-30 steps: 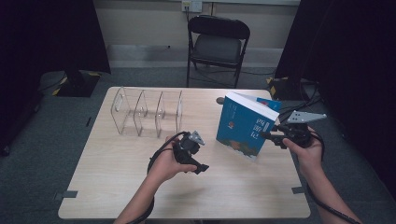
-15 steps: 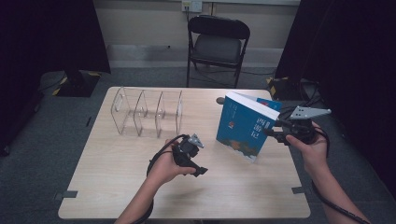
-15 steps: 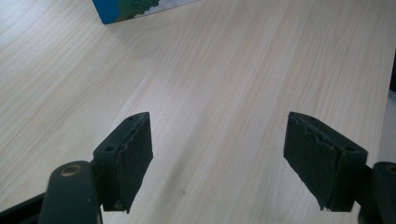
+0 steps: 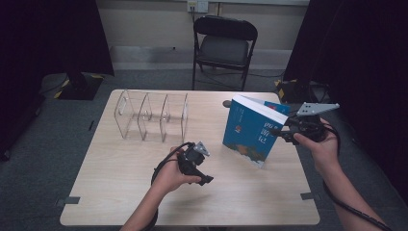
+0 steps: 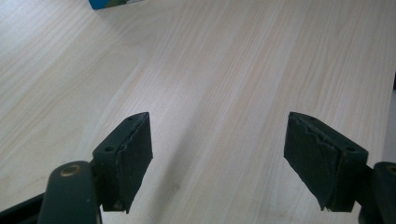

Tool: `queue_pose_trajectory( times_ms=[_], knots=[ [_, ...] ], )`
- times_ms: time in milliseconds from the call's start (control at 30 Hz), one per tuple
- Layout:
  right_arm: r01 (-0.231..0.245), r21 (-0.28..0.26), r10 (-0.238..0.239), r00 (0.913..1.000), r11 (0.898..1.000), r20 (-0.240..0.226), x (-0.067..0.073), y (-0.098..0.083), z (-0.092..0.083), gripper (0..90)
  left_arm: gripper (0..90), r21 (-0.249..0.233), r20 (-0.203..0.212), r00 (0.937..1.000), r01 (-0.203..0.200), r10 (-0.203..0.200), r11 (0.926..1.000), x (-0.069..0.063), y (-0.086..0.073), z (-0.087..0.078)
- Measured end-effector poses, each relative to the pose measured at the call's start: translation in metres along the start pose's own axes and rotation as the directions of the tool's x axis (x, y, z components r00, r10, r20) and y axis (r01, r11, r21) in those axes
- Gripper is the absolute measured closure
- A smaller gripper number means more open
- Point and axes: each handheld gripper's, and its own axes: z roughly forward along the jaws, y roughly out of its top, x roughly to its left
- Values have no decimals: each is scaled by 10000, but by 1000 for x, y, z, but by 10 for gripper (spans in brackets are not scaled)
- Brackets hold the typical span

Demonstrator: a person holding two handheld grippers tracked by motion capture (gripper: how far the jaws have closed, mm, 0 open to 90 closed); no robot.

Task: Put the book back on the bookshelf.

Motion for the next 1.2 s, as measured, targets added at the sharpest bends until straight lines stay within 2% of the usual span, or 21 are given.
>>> queue_pose_trajectory(
  times_ms=[167, 200, 267, 433, 533, 700, 900, 1033, 1200],
  knots=[
    [140, 290, -140, 9999, 9995, -1, -1, 6, 1, 478, 235, 25, -17, 10000, 54, -54, 10000, 1, -3, 3],
    [178, 364, -178, 9998, 9992, -14, -1, 7, 1, 477, 235, 108, 18, 10000, -57, 57, 9999, 2, -4, 3],
    [236, 488, -236, 9997, 9985, -16, -1, 9, 1, 477, 235, 47, 34, 10000, 50, -50, 10000, 2, -4, 4],
    [178, 684, -167, 9997, 9975, -168, -3, 15, 3, 461, 235, 150, 93, 10000, 20, -21, 9999, 3, -6, 7],
    [168, 813, -151, 9997, 9966, -213, -2, 18, 4, 462, 235, 71, 115, 9998, 157, -158, 9999, 1, -7, 9],
    [49, 1350, 5, 9992, 9908, -402, -4, 25, 7, 459, 235, 153, 115, 9998, 146, -148, 9998, 1, -8, 10],
    [161, 2106, -72, 9991, 9774, -429, -5, 35, 8, 454, 236, 226, 129, 9999, 77, -80, 9997, 1, -11, 11],
    [259, 2451, -88, 9975, 9692, -708, -8, 41, 11, 467, 236, 169, 150, 9998, 140, -142, 9998, 1, -12, 11],
    [757, 3187, -501, 9949, 9448, -877, -7, 51, 16, 484, 236, 121, 118, 9998, 174, -175, 9998, 0, -13, 10]
  ],
)
